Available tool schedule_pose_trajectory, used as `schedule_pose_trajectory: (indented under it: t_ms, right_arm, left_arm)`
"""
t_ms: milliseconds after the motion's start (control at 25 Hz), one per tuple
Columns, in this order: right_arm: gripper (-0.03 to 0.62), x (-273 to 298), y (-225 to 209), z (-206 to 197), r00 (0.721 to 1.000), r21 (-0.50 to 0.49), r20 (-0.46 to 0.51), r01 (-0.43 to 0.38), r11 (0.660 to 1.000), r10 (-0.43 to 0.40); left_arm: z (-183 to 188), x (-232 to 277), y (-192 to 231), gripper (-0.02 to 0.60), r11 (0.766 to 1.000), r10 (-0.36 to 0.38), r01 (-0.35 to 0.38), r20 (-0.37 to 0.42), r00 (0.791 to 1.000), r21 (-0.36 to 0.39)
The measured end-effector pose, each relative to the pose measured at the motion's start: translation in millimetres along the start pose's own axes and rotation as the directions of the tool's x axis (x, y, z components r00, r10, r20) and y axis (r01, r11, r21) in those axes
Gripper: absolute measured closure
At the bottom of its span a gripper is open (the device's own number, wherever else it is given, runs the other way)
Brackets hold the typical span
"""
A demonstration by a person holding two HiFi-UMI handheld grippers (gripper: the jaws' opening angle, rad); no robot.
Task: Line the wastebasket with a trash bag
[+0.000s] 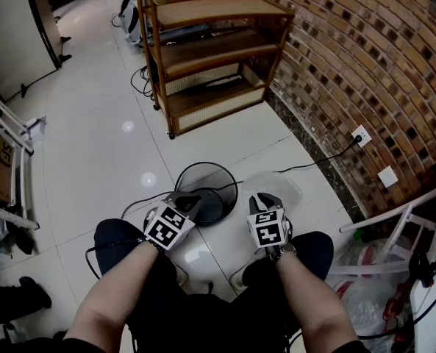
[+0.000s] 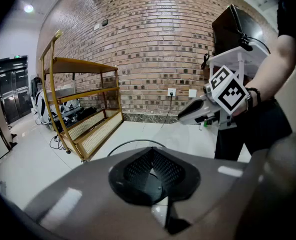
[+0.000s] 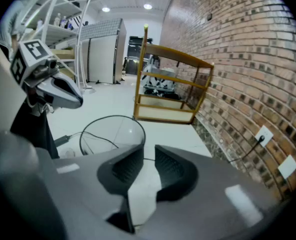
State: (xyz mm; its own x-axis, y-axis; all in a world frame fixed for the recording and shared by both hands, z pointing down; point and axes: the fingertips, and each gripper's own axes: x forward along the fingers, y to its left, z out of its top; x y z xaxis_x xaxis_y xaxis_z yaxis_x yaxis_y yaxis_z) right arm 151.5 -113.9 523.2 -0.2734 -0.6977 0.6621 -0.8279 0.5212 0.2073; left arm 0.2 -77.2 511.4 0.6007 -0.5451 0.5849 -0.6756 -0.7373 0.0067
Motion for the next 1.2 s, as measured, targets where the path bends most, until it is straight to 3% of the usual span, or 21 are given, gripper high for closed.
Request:
schedule_pose_trajectory:
  t_ms: [160,360,600,960,1200]
  right_arm:
    - [0.457,9,-41,-32,0.987,0.016,-0.124,0.108,0.994,-0.106]
    - [0.395,17,-82,-69,0.944,-0.017,-0.249,0.219,0.976,-0.216]
    - [0.358,35,-106,-110,0.901,-0.062,-0.355,0.244,0.968,-0.250]
    - [0.358,75,-125,-148,0.836,-0.122,-0.475,0.247,0.961,-0.275]
    - [0.551,78,-139,-148,0.807,-0.121,-0.502,0.292,0.949,-0.312]
  left_arm:
    - [7,8,7,0.578,1.000,0.020,-0.020,0.006,1.000,-0.010]
    - [17,24,10,0.578,0.999,0.031,-0.031,-0.002,1.000,-0.026]
    - [22,40,6,0.578,0.999,0.019,-0.019,-0.014,1.000,-0.047]
    - [12,42,20,0.578,0.995,0.033,-0.036,-0.031,0.999,-0.098]
    - [12,45,20,0.578,0.994,0.020,-0.023,-0.030,0.999,-0.102]
